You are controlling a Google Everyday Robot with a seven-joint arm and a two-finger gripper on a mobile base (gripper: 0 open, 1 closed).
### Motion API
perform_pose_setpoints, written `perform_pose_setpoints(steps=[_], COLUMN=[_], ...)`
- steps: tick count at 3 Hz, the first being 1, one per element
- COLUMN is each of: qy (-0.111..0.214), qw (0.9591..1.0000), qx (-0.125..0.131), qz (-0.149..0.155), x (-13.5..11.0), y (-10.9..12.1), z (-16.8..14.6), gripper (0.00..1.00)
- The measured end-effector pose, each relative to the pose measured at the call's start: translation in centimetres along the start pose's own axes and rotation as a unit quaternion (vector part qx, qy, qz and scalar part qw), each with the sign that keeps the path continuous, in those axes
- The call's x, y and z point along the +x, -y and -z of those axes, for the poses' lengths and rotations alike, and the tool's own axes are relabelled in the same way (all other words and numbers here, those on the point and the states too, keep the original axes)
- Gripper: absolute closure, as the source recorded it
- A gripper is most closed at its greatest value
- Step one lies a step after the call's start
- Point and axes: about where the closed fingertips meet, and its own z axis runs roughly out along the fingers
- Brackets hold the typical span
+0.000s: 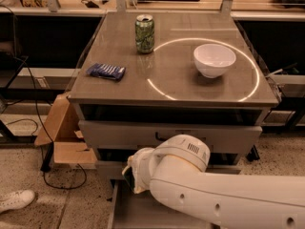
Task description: Pick sponge from bottom drawer and place on counter
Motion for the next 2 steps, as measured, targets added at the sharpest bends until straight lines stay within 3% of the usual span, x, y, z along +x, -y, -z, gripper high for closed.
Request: perform_pose_setpoints(steps=[1,2], qy=[-0.007,-0.035], qw=[1.0,0.9989], qx=[0.006,0.031], qz=[-0.002,0.002], x=[0.4,1.3], y=[0.5,2.7], z=[0.5,3.3], gripper=[1.0,1.0])
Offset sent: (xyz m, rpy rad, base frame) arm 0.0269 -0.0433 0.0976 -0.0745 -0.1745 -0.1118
